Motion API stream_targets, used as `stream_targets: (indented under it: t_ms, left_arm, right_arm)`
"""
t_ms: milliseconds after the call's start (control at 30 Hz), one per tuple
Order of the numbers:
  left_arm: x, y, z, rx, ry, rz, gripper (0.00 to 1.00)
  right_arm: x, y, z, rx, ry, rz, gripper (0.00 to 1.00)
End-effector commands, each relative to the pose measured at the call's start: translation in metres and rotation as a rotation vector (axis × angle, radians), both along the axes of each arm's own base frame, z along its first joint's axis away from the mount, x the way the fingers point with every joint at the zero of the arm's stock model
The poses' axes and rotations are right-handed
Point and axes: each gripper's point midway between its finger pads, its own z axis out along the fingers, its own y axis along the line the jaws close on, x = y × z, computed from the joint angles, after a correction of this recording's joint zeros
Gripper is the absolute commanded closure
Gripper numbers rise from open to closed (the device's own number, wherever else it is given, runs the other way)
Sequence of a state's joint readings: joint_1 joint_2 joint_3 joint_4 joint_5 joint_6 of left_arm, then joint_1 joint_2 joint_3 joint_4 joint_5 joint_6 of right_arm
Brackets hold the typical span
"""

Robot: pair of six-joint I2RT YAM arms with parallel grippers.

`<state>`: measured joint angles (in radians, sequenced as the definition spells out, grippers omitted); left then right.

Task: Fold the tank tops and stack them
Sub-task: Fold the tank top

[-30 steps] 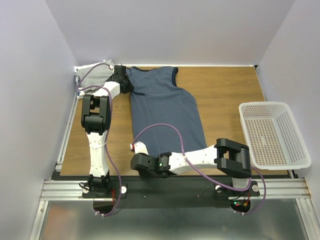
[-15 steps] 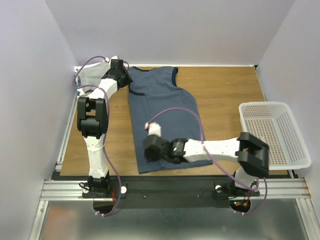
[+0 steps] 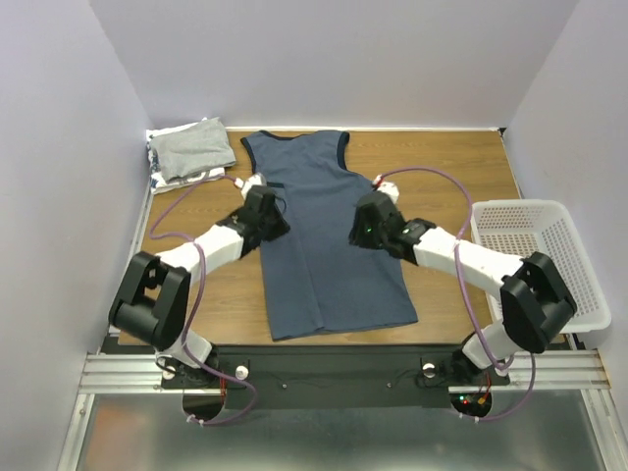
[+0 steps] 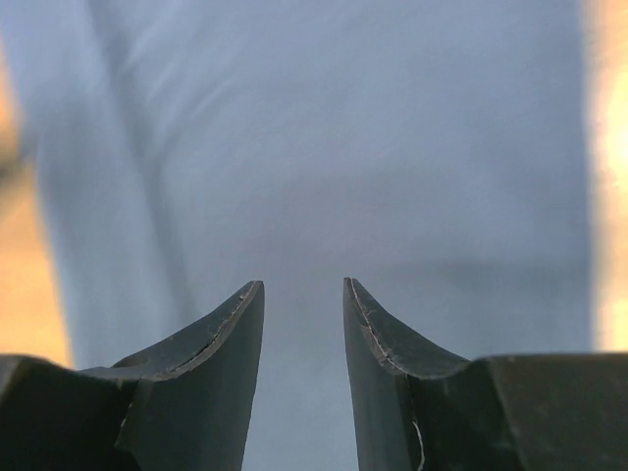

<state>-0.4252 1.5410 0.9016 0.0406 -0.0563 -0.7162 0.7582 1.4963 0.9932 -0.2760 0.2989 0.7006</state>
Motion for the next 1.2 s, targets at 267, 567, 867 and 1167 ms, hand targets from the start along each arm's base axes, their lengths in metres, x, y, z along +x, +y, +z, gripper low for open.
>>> stream_targets:
  t_ms: [267, 567, 867, 1167]
  left_arm:
    - [-0.08, -0.079, 0.0, -0.018, -0.057, -0.186, 0.79]
    - [-0.134, -0.073, -0.038, 0.028, 0.077, -0.179, 0.79]
    - [-0.174, -0.066, -0.086, 0.111, 0.228, -0.214, 0.79]
    - [-0.215, -0.077, -0.106, 0.182, 0.325, -0.352, 0.79]
  right_arm:
    - [0.166, -0.072, 0.003, 0.005, -0.071, -0.125, 0.56]
    - [0.21, -0.071, -0.009, 0.007, -0.082, -0.065, 0.52]
    - [0.207, -0.067, -0.032, 0.016, -0.056, -0.045, 0.45]
    - [0.248, -0.065, -0.001, -0.021, -0.176, -0.053, 0.31]
